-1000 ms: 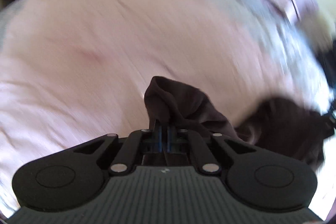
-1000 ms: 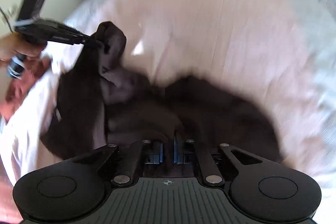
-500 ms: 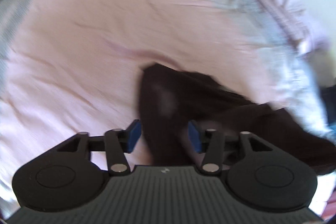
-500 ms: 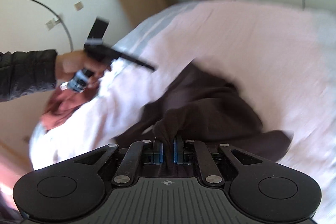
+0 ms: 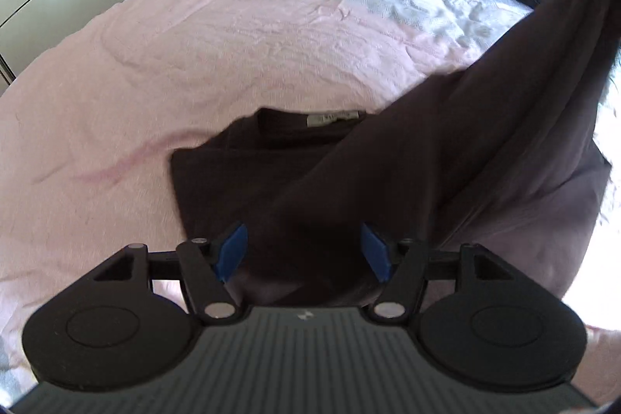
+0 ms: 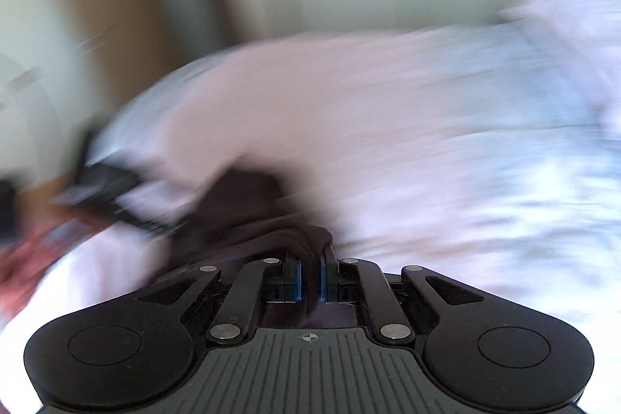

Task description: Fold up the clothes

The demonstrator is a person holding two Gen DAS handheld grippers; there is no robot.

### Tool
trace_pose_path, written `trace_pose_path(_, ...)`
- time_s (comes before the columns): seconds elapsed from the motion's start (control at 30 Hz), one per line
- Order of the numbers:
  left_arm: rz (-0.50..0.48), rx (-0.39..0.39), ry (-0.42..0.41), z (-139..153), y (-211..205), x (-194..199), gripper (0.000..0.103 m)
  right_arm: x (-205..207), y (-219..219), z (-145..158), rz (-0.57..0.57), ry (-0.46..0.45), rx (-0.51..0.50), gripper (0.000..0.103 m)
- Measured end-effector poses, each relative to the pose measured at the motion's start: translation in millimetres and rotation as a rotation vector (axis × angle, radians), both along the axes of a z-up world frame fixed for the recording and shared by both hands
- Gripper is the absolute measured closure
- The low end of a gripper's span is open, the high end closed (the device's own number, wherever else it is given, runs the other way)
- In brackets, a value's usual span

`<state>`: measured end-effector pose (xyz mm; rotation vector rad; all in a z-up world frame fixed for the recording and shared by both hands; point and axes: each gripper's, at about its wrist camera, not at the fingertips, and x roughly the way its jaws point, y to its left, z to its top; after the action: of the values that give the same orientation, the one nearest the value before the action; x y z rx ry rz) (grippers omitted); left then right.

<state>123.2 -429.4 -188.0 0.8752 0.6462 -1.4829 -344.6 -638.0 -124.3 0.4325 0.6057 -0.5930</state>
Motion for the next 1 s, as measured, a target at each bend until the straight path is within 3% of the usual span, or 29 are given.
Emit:
trace_pose_path(0.07,-0.024,0.014,0.018,-7.3,-7.5,-7.3,0.042,-25.9,-25.7,-8.3,-0.181,0.042,0.019,0.096)
trace_pose_path(0.13,-0.081,0.043,0.035,-16.5,-17.0,-20.7,0.042,-46.7,-42.6,-30.2,-0.319,0.090,0.101,0.096)
trace_pose_path(0.27,-0.188,0.043,0.053,-24.6,-37.8,-54.8,0.042,-56.3,-45.8,-57.9,-0.326,0.165,0.207,0.096)
trace_pose_path(0.37,-0.192,0.048,0.114,-31.5,-62.8,-73.7,0.041,-52.1,-40.6,-70.6,-0.292,0.196,0.236,0.094)
trace_pose_path(0.43,-0.150,0.075,0.097,-45.3,-86.1,-84.2,0.038,-56.9,-39.0,-77.0,-0.284,0.189,0.256,0.077)
trace_pose_path(0.47,-0.127,0.111,0.079,-56.2,-99.6,-88.3,0.038,-55.0,-39.3,-78.0,-0.276,0.200,0.253,0.055)
trace_pose_path(0.5,-0.105,0.140,0.080,-66.8,-111.2,-90.4,0.039,-53.8,-39.7,-77.8,-0.268,0.211,0.234,0.042)
trace_pose_path(0.57,-0.063,0.178,0.136,-84.3,-128.7,-89.5,0.055,-51.9,-39.6,-72.3,-0.245,0.236,0.148,0.041)
trace_pose_path(0.6,-0.047,0.174,0.187,-84.2,-132.5,-87.3,0.084,-49.8,-38.3,-65.7,-0.223,0.246,0.092,0.041)
trace_pose_path(0.63,-0.035,0.161,0.236,-80.5,-135.2,-85.5,0.096,-46.9,-37.8,-60.5,-0.188,0.237,0.051,0.041)
trace_pose_path(0.77,-0.060,0.024,0.462,-29.7,-136.8,-80.0,0.098,-9.7,-34.5,-62.8,0.042,0.245,-0.053,0.038)
trace_pose_path(0.83,-0.098,-0.051,0.559,5.1,-139.1,-78.5,0.098,19.8,-30.7,-76.0,0.173,0.253,-0.100,0.030)
trace_pose_path(0.87,-0.126,-0.087,0.592,23.4,-141.3,-78.7,0.098,35.1,-29.3,-86.3,0.236,0.266,-0.120,0.024)
trace_pose_path(1.0,-0.202,-0.195,0.690,82.0,-147.3,-76.0,0.097,85.0,-26.1,-127.5,0.408,0.356,-0.214,0.024)
